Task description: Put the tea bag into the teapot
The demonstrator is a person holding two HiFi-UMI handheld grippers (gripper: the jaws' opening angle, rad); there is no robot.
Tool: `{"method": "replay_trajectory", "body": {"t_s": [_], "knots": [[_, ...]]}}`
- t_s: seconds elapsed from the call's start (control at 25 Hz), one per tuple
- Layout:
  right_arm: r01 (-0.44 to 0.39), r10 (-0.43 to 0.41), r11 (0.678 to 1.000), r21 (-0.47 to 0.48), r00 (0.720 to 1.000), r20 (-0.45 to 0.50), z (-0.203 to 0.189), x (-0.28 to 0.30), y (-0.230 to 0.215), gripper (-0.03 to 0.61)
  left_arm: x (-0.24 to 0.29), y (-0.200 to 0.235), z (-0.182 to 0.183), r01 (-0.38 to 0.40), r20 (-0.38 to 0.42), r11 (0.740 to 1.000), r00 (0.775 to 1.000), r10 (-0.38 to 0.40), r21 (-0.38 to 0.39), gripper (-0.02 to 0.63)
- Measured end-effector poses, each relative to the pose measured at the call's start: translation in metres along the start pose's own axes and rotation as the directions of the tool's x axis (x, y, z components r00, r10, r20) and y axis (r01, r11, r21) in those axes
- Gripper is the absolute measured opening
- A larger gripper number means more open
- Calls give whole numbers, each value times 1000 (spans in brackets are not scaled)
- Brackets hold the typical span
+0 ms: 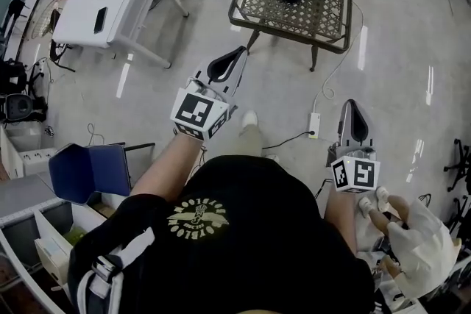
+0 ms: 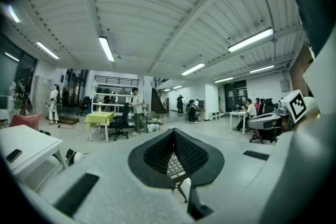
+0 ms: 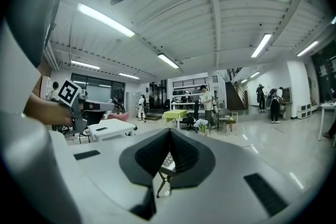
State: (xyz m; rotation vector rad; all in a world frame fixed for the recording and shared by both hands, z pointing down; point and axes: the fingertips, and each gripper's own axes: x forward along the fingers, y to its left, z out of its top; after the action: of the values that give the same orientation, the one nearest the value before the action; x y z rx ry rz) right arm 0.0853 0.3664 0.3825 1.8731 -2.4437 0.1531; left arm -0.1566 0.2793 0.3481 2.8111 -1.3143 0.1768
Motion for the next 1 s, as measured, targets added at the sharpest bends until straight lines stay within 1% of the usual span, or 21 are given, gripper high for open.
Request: {"method": "replay_trajectory", "body": {"t_s": [0.2, 0.36, 0.56, 0.76, 1.0], "knots": [[15, -15, 1000, -22, 1000, 13, 16, 33, -7, 5, 30, 18, 9, 21, 26, 1000, 999, -22, 16, -5], [17, -16, 999, -38, 1000, 18, 26, 57, -8, 5, 51, 30, 15, 43, 47, 999, 998, -43, 5, -5], [27, -27, 999, -38, 1000, 12, 30, 79, -10, 5, 72, 49, 18, 57, 46, 998, 997, -57, -5, -5], [44, -44, 998, -46, 999, 6, 31, 99, -7, 5, 85, 64, 12, 82, 40, 997, 996, -82, 6, -5], [77, -77, 995, -66, 997, 11, 39, 115, 2, 5, 99, 84, 9, 124, 52, 992, 991, -123, -16, -5]]}}
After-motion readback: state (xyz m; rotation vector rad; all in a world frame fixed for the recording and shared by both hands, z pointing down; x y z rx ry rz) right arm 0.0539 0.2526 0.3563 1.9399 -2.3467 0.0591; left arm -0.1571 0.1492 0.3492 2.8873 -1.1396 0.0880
